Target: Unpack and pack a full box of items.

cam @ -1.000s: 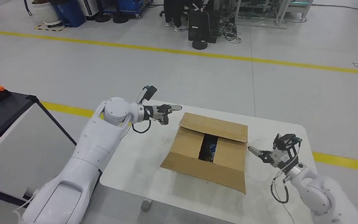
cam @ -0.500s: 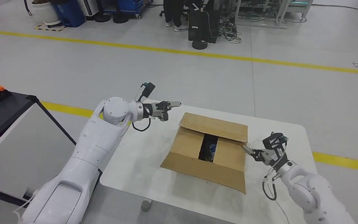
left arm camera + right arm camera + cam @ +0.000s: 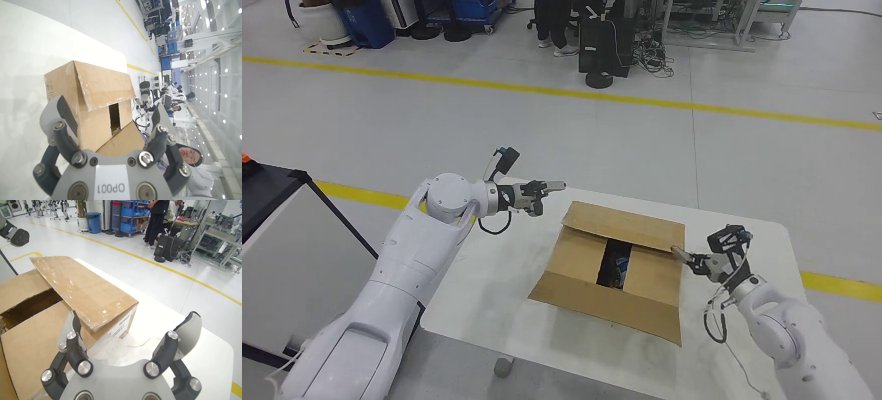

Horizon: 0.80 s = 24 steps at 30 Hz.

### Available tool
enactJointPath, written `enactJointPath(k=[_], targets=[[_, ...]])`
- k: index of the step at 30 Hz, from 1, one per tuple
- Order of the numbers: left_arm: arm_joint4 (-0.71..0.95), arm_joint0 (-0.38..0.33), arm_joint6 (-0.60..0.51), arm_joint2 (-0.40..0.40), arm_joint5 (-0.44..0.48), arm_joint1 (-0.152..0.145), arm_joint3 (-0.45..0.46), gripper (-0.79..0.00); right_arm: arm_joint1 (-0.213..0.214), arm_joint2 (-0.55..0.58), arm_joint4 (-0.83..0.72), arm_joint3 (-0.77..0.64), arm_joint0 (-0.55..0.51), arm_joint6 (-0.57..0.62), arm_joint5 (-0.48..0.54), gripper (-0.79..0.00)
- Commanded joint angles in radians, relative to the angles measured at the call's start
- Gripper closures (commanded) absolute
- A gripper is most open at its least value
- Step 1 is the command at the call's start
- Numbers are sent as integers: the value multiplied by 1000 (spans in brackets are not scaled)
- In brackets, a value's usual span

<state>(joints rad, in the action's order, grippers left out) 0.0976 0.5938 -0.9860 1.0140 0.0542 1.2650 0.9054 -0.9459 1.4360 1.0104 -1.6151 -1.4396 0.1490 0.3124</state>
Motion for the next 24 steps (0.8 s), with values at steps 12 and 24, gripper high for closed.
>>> enactJointPath(k=[12,24], targets=[[0,0,0,0,0,0,0,-785,1,7,75,-46,-27,69,62,-785],[0,0,0,0,0,0,0,-785,-5,-20,329,-93,-31,82,-67,-785]])
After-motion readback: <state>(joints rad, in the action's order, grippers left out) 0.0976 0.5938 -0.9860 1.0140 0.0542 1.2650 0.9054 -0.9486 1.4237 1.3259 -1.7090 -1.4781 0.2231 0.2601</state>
